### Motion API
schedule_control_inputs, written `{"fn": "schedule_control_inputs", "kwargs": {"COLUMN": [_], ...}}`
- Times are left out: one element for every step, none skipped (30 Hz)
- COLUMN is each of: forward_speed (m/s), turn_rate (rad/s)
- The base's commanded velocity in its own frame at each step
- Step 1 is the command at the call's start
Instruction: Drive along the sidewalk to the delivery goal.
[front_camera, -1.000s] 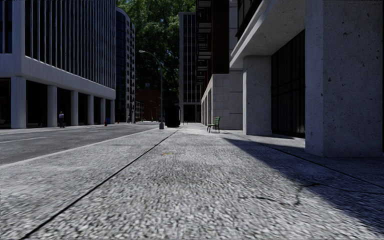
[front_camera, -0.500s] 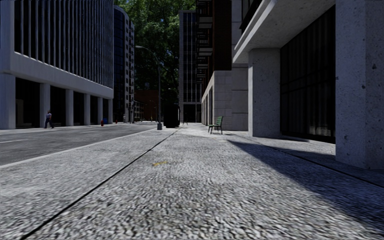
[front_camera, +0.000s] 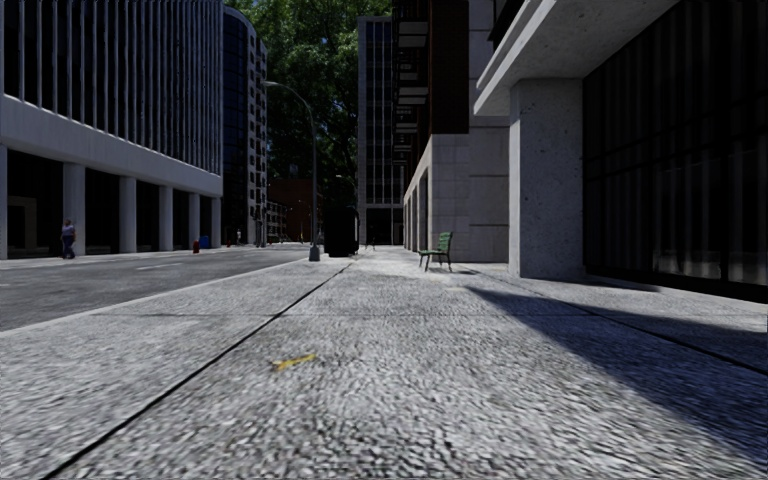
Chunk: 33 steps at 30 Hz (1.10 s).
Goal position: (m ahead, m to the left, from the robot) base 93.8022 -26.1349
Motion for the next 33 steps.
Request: {"fn": "schedule_control_inputs", "kwargs": {"forward_speed": [2.0,2.0,2.0,2.0,2.0,2.0,2.0,2.0,2.0,2.0,2.0,2.0,2.0,2.0,2.0,2.0,2.0,2.0,2.0,2.0,2.0,2.0,2.0,2.0,2.0,2.0,2.0,2.0,2.0,2.0,2.0,2.0,2.0], "turn_rate": [0.0,0.0,0.0,0.0,0.0,0.0,0.0,0.0,0.0,0.0,0.0,0.0,0.0,0.0,0.0,0.0,0.0,0.0,0.0,0.0,0.0,0.0,0.0,0.0,0.0,0.0,0.0,0.0,0.0,0.0,0.0,0.0,0.0]}}
